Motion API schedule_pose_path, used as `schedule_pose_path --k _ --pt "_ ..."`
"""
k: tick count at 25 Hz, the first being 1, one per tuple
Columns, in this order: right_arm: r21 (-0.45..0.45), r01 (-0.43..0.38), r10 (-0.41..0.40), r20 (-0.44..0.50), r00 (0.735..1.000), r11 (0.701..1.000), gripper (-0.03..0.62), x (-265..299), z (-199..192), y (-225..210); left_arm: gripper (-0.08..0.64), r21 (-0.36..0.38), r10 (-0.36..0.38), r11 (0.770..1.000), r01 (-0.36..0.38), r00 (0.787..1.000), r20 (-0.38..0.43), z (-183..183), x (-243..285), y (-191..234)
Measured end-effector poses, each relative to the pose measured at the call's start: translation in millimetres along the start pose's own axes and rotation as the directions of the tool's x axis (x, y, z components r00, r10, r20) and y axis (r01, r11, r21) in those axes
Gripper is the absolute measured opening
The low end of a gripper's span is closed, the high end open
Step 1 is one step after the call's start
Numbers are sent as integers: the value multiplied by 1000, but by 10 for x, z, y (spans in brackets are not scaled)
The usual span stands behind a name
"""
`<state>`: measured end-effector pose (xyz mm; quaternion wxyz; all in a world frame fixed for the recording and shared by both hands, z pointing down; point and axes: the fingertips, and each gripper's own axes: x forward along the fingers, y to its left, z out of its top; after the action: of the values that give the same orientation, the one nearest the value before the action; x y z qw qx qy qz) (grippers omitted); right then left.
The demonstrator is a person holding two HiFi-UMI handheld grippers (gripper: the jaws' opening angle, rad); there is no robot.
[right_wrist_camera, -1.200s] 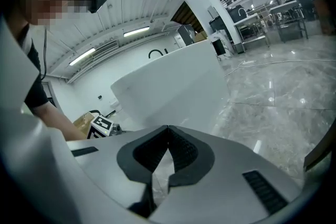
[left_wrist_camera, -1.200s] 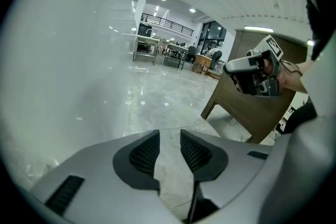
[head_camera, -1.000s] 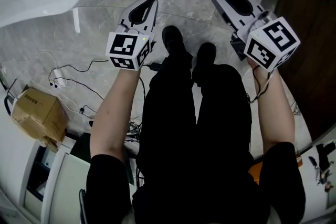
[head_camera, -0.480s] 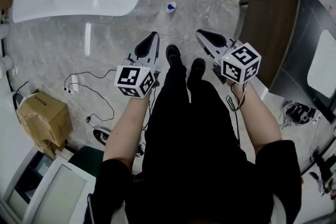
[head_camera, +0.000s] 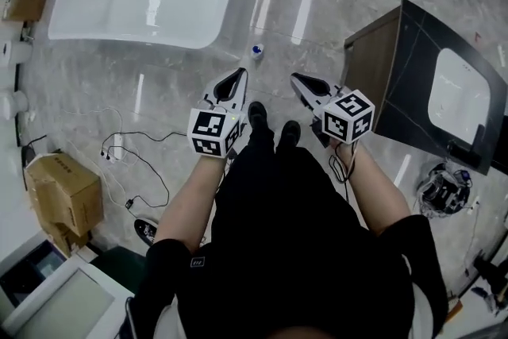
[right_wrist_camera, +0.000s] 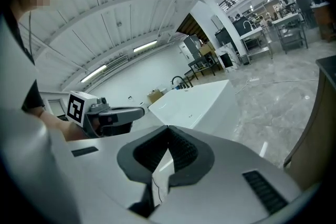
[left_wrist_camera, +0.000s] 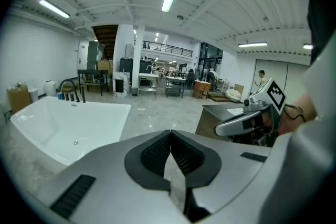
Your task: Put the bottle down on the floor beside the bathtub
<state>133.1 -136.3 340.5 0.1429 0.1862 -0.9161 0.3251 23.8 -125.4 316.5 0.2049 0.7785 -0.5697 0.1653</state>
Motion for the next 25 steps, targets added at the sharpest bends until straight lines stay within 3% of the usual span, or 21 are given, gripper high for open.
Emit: schedule_pose_path --k 6,10,18,25 --pt "19 -41 40 46 998 999 28 -319 125 382 15 -63 31 998 -25 994 104 506 -609 -103" --pt "-25 -42 44 69 997 999 28 -387 199 642 15 -52 19 999 -12 990 142 622 -943 -168" --pt "-82 32 -17 181 983 996 28 -442 540 1119 15 -14 9 1000 -6 981 194 741 -1501 135" --pt "-161 181 -129 293 947 970 28 -234 882 1612 15 27 0 1000 -6 969 248 786 -2097 684"
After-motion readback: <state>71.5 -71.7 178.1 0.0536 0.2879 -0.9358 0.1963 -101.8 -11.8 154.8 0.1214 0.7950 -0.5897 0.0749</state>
